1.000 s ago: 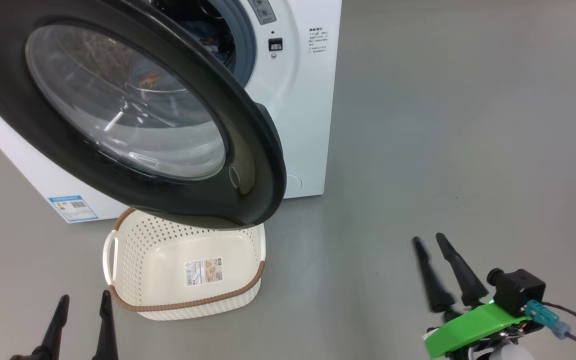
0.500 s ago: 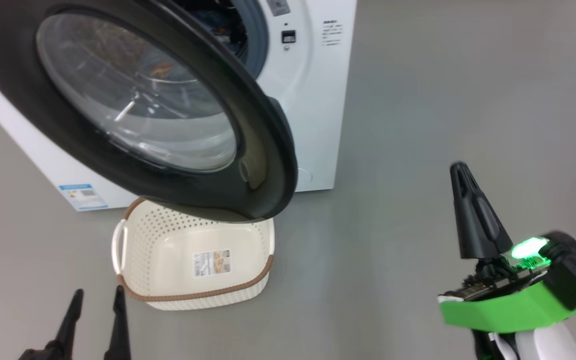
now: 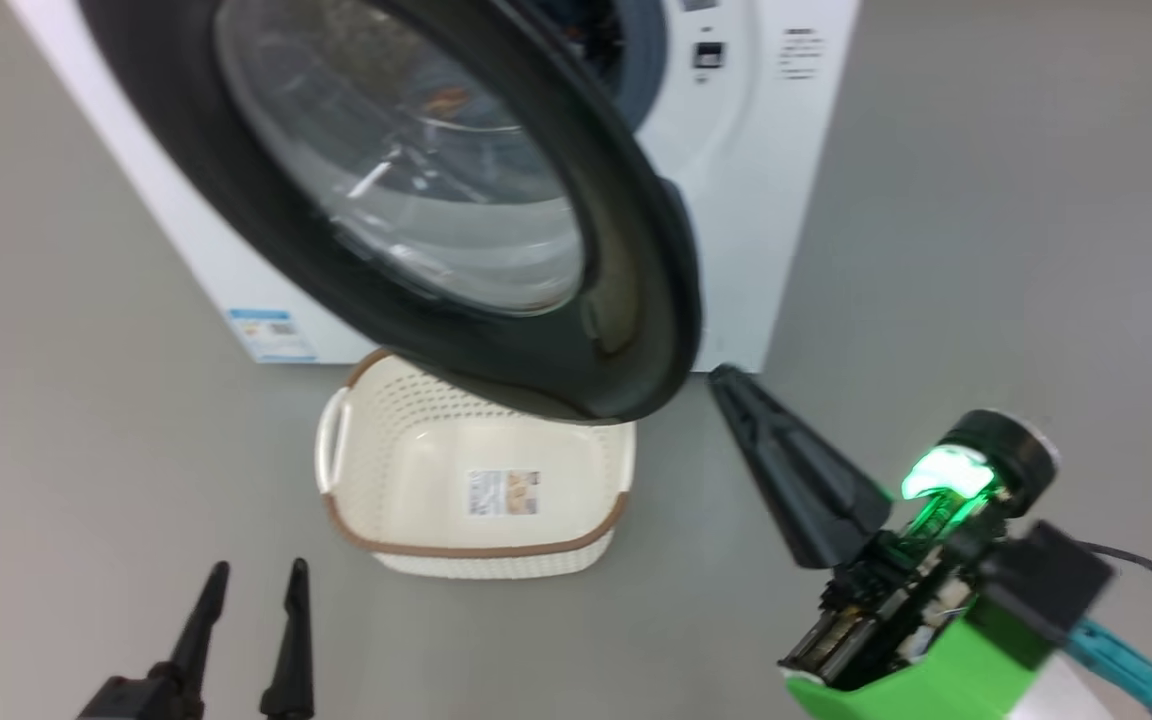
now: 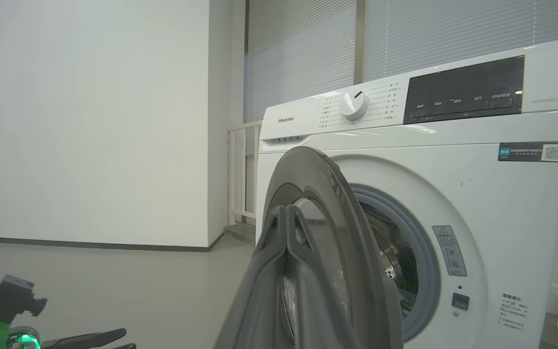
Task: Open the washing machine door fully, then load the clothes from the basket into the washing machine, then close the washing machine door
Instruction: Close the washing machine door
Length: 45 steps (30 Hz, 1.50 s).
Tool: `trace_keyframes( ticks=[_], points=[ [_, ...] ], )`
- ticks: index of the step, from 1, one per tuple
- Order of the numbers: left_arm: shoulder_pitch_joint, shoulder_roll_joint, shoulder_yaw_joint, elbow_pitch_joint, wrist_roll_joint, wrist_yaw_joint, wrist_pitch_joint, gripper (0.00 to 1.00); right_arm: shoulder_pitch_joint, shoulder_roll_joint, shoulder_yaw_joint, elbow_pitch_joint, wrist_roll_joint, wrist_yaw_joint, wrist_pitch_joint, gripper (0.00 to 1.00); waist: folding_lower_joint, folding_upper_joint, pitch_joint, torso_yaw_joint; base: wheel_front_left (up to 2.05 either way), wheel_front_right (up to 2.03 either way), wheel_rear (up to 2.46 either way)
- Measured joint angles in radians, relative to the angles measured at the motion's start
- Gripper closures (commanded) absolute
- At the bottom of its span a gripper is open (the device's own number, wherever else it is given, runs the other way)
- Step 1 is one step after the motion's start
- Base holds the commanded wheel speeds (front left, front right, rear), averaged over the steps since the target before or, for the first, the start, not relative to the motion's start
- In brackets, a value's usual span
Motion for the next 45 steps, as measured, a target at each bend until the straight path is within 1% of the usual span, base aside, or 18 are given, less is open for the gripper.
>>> trace_keyframes(
  ticks=[6,10,13,18,24,32,36,37,40,45],
  points=[
    [-0.017,-0.001,-0.037,0.005,-0.010,0.000,0.000,0.00,-0.011,-0.040,0.060,0.112,0.033,0.000,0.000,1.00,0.0000,0.0000,0.011,0.077,0.00,0.00,0.00],
    [-0.022,-0.002,-0.061,0.006,-0.019,0.000,0.000,0.00,-0.019,-0.051,0.087,0.188,0.041,0.000,0.000,1.00,0.0000,0.0000,0.024,0.126,0.00,0.00,0.00],
    [-0.038,-0.003,-0.078,0.005,-0.034,0.000,0.000,0.00,-0.040,-0.052,0.082,0.235,0.042,0.000,0.000,1.00,0.0000,0.0000,0.040,0.157,0.00,0.00,0.00],
    [-0.068,-0.007,-0.103,0.002,-0.063,0.000,0.000,0.00,-0.068,-0.053,0.049,0.307,0.045,0.000,0.000,1.00,0.0000,0.0000,0.088,0.189,0.00,0.00,0.00],
    [-0.115,-0.009,-0.134,0.002,-0.083,0.000,0.000,0.00,-0.144,-0.060,0.010,0.375,0.040,0.000,0.000,1.00,0.0000,0.0000,0.156,0.211,0.00,0.00,0.00],
    [-0.174,-0.012,-0.156,0.001,-0.123,0.000,0.000,0.00,-0.238,-0.064,-0.028,0.459,0.030,0.000,0.000,1.00,0.0000,0.0000,0.236,0.222,0.00,0.00,0.00],
    [-0.202,-0.013,-0.171,0.000,-0.133,0.000,0.000,0.00,-0.287,-0.043,-0.101,0.495,0.028,0.002,0.000,1.00,0.0000,0.0000,0.279,0.225,0.00,0.00,0.00],
    [-0.214,-0.014,-0.176,-0.002,-0.140,0.000,0.000,0.00,-0.306,-0.020,-0.137,0.506,0.026,0.005,0.000,1.00,0.0000,0.0000,0.299,0.226,0.00,0.00,0.00],
    [-0.231,-0.015,-0.182,-0.006,-0.141,0.000,0.000,0.00,-0.344,0.001,-0.181,0.518,0.014,0.006,0.000,1.00,0.0000,0.0000,0.329,0.226,0.00,0.00,0.00],
    [-0.266,-0.015,-0.193,-0.012,-0.148,0.000,0.000,0.00,-0.429,0.014,-0.230,0.538,0.001,0.006,0.000,1.00,0.0000,0.0000,0.376,0.220,0.00,0.00,0.00]
  ],
)
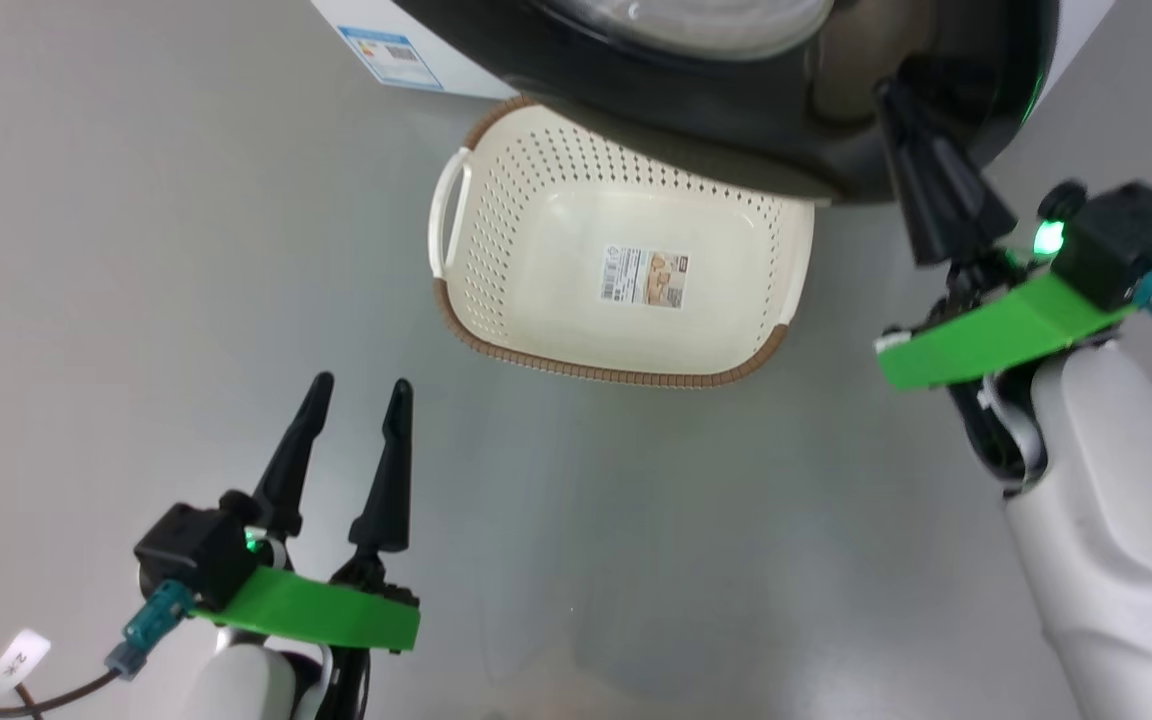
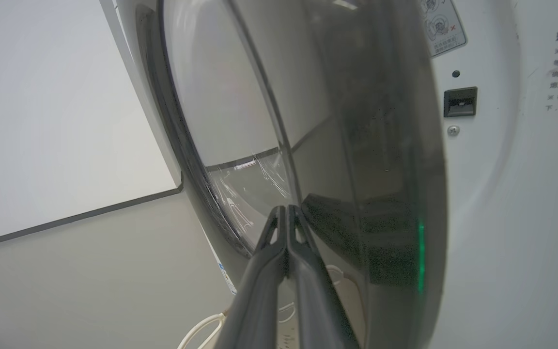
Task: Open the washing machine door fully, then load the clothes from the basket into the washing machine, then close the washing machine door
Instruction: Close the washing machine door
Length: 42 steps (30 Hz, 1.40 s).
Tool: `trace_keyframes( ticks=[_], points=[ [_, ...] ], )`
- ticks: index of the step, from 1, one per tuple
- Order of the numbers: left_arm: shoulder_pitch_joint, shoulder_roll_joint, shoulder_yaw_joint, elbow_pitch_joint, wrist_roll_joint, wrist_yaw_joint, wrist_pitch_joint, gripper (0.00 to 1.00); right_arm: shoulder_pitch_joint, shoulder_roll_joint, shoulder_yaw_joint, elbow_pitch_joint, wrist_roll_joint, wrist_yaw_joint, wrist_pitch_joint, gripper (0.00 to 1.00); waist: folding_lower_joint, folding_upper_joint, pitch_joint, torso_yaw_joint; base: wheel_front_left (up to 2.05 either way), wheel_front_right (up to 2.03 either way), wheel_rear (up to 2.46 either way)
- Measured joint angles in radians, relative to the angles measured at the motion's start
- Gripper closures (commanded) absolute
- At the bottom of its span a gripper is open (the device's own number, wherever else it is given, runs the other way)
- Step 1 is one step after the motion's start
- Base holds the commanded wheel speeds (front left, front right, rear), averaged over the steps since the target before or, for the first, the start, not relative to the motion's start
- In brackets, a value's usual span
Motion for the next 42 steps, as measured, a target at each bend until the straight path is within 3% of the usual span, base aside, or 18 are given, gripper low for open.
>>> trace_keyframes(
  ticks=[8,23,34,42],
  points=[
    [-0.071,-0.001,-0.024,-0.007,-0.015,0.000,0.000,0.00,-0.173,0.012,-0.073,0.074,-0.018,0.000,0.000,1.00,0.0000,0.0000,0.076,-0.010,0.00,0.00,0.00],
    [-0.146,-0.003,-0.051,-0.037,-0.045,0.000,0.000,0.00,-0.524,0.027,-0.083,0.237,-0.037,0.007,-0.002,1.00,0.0000,0.0000,0.222,-0.029,0.00,0.00,0.00],
    [-0.163,-0.005,-0.049,-0.039,-0.046,0.000,0.000,0.00,-0.537,0.044,-0.084,0.246,-0.029,0.008,-0.001,1.00,0.0000,0.0000,0.238,-0.049,0.00,0.00,0.00],
    [-0.161,-0.006,-0.002,-0.039,-0.032,0.000,0.000,0.00,-0.429,-0.001,-0.021,0.245,0.003,0.003,-0.001,1.00,0.0000,0.0000,0.189,-0.075,0.00,0.00,0.00]
  ],
)
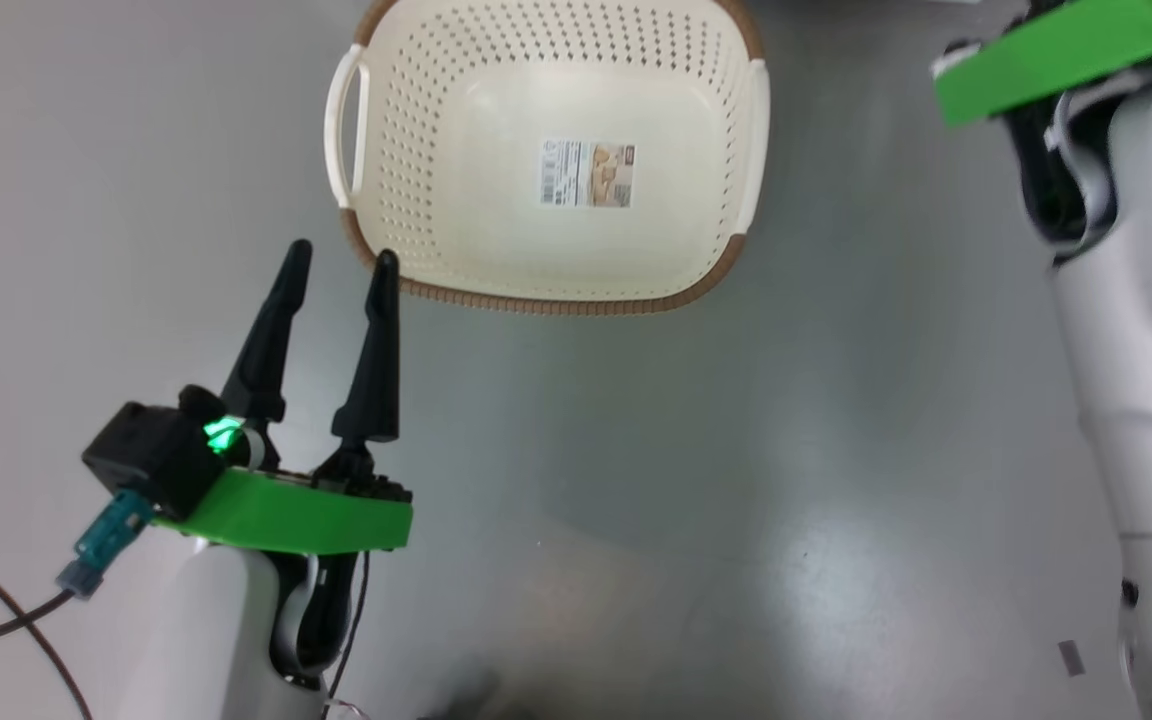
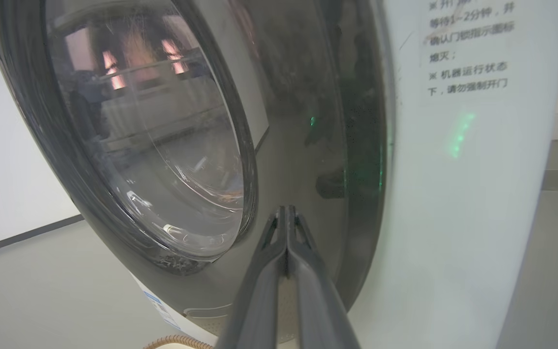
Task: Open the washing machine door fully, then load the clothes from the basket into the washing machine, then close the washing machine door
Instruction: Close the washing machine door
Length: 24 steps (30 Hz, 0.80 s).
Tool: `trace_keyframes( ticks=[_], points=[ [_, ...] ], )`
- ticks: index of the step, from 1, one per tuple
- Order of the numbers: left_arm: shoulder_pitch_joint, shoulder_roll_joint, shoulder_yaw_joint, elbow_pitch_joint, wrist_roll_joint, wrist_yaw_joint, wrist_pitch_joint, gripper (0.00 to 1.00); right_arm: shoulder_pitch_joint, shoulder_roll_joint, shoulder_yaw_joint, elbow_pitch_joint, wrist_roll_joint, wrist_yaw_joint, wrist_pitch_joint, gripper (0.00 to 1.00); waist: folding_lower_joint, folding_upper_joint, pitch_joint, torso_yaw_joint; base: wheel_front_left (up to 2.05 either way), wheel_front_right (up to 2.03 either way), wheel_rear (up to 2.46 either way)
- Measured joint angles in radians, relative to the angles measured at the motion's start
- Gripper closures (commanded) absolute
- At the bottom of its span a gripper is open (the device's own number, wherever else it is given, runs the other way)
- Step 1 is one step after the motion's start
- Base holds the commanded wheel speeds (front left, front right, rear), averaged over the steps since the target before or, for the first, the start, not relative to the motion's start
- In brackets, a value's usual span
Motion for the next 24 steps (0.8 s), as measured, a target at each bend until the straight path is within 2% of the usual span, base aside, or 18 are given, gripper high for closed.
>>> trace_keyframes(
  ticks=[15,17,18,19,24],
  points=[
    [0.076,0.000,0.076,0.001,0.063,0.000,0.000,0.00,0.269,0.022,0.050,-0.086,0.027,0.000,0.000,0.98,0.0000,0.0000,-0.155,-0.073,0.00,0.00,0.00],
    [0.090,0.001,0.085,0.001,0.069,0.000,0.000,0.00,0.303,0.033,0.041,-0.096,0.028,0.000,0.000,0.57,0.0000,0.0000,-0.177,-0.084,0.00,0.00,0.00],
    [0.098,0.001,0.091,0.001,0.071,0.000,0.000,0.00,0.320,0.038,0.034,-0.102,0.028,0.000,0.000,0.04,0.0001,0.0000,-0.187,-0.089,0.00,0.00,0.00],
    [0.106,0.001,0.098,0.000,0.075,0.000,0.000,0.00,0.337,0.042,0.025,-0.110,0.028,0.000,0.000,0.00,0.0000,0.0000,-0.198,-0.095,0.00,0.00,0.00],
    [0.144,0.002,0.138,-0.005,0.081,0.000,0.000,0.00,0.420,0.055,-0.003,-0.130,0.027,0.000,0.000,0.00,0.0000,0.0000,-0.252,-0.121,0.00,0.00,0.00]
  ],
)
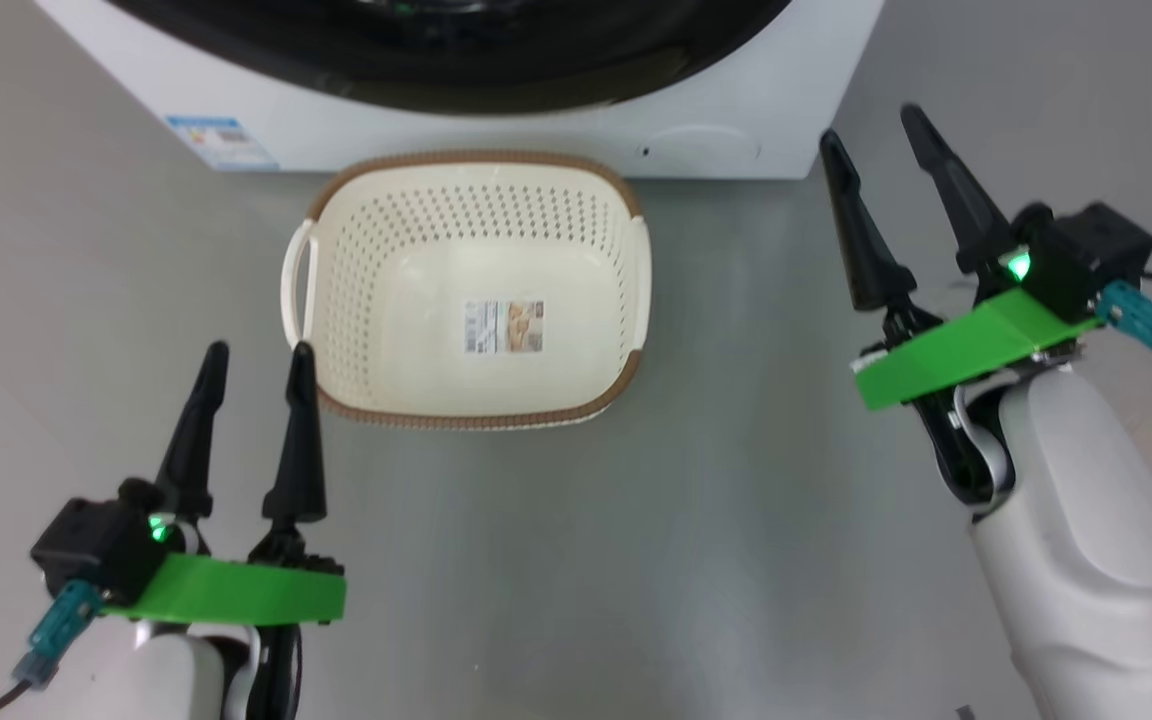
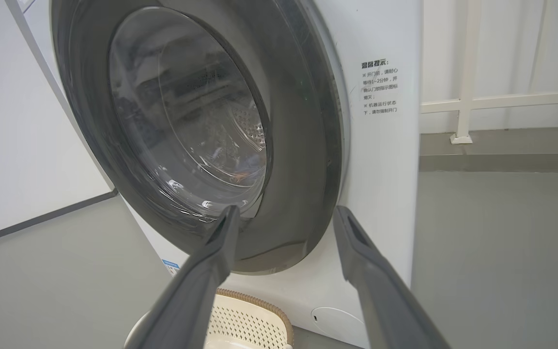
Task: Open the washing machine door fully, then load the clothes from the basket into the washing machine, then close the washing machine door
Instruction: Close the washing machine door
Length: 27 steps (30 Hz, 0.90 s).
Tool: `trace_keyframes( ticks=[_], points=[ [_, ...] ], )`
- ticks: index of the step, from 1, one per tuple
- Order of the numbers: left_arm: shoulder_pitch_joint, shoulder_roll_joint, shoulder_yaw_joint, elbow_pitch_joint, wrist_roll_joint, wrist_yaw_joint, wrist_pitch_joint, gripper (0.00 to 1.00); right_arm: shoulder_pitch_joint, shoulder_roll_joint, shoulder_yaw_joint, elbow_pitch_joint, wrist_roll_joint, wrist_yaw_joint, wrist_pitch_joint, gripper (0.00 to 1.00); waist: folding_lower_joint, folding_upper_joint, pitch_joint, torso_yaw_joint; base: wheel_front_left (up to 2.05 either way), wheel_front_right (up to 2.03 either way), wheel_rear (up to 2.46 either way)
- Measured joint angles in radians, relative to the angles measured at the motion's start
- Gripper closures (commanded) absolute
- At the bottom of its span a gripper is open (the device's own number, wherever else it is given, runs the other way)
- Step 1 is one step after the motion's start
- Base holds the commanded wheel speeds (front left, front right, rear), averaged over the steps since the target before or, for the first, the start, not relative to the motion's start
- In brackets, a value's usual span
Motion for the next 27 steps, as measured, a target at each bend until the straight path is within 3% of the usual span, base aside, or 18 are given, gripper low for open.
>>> trace_keyframes(
  ticks=[19,27],
  points=[
    [0.199,0.004,0.120,0.000,0.055,0.000,0.000,0.00,0.347,0.080,-0.094,-0.064,-0.055,0.000,0.001,0.00,0.0000,0.0000,-0.219,-0.115,0.00,0.00,0.00],
    [0.281,0.006,0.154,-0.002,0.069,0.000,0.000,0.00,0.438,0.086,-0.110,-0.083,-0.070,0.000,0.001,0.00,0.0000,0.0000,-0.299,-0.169,0.00,0.00,0.00]
  ],
)
